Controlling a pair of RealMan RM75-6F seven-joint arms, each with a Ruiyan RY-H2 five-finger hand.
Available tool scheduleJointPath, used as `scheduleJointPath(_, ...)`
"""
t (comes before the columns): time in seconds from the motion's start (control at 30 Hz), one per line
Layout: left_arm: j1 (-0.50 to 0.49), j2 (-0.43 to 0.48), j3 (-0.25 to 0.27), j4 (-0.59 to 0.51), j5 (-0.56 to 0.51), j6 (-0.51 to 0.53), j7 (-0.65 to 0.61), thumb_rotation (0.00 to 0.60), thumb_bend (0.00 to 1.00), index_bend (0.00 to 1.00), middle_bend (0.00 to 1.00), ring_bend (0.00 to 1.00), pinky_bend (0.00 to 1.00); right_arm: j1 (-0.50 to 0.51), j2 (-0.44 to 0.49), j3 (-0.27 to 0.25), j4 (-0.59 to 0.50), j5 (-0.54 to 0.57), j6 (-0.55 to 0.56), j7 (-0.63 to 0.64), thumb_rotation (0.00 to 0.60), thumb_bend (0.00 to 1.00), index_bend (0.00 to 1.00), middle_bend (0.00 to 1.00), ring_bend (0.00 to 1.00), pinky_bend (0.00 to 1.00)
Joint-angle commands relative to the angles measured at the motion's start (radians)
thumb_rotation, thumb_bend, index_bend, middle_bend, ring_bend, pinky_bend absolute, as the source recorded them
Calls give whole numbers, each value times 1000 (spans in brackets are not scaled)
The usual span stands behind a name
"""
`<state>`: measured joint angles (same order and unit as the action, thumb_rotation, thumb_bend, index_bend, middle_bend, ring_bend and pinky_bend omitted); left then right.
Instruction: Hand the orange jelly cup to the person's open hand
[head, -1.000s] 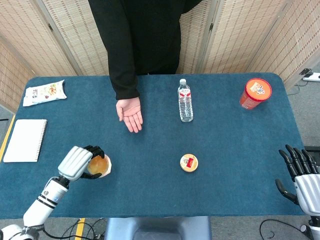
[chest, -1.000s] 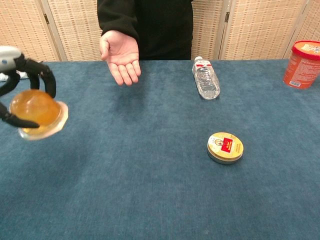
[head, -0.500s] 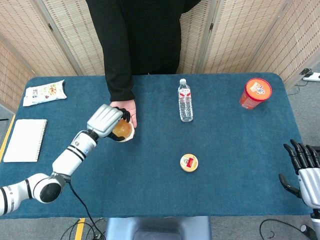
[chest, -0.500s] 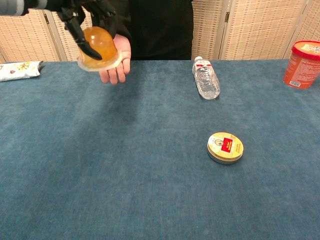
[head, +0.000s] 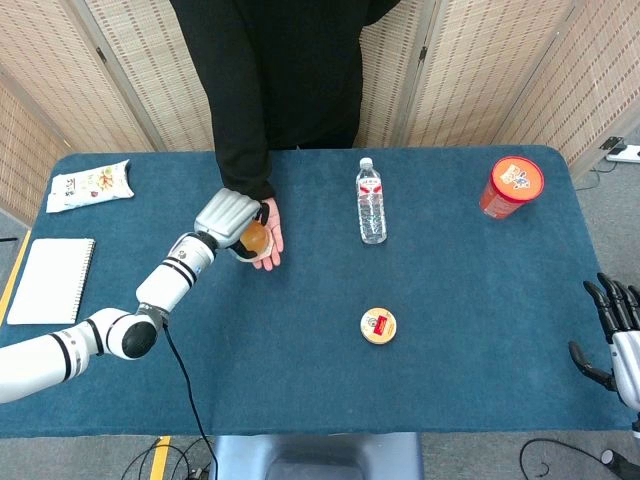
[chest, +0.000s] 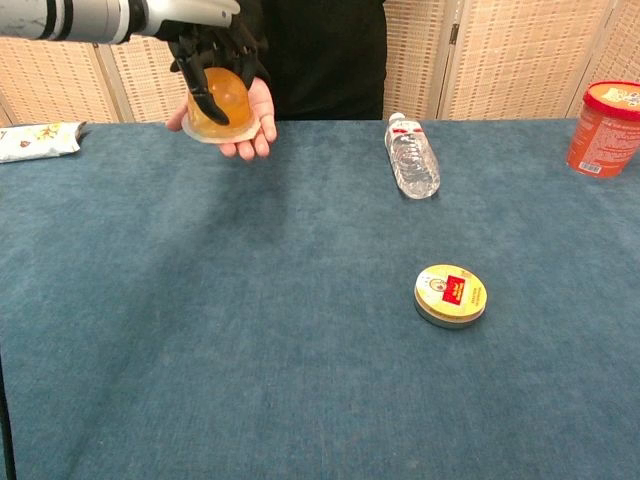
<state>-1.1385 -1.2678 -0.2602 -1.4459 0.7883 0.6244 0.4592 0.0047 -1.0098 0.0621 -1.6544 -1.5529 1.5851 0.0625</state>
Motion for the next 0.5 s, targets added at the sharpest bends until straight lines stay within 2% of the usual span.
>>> scheduleJointPath(0.03, -4, 5, 41, 3, -50, -12, 0, 600, 193, 164, 257, 174, 507, 0, -1, -3, -1, -7, 1, -5, 600, 287, 0, 0, 0, 0)
scheduleJointPath(0.1, -14, 18, 60, -17, -85, 16, 26, 600, 165, 60, 143, 83, 420, -1, -1, -5, -3, -12, 2, -8, 600, 287, 0, 0, 0, 0)
scheduleJointPath(0.23, -12, 49, 65, -92, -118, 77, 30, 600, 149, 4, 51, 10, 312, -1, -4, -8, -2, -21, 5, -13, 600, 287, 0, 0, 0, 0)
scheduleJointPath(0.3, -5, 67, 61, -139, -108, 115, 28, 600, 143, 0, 17, 0, 267, -1, -4, -9, -3, -22, 5, -14, 600, 287, 0, 0, 0, 0)
scheduleJointPath(0.4, 8, 115, 51, -243, -105, 175, 29, 600, 139, 0, 0, 0, 252, -2, -4, -13, -3, -33, 7, -14, 600, 287, 0, 0, 0, 0)
scheduleJointPath(0.5, 33, 190, 43, -390, -112, 239, 27, 600, 139, 0, 0, 0, 247, -3, -2, -22, 0, -54, 13, -11, 600, 287, 0, 0, 0, 0)
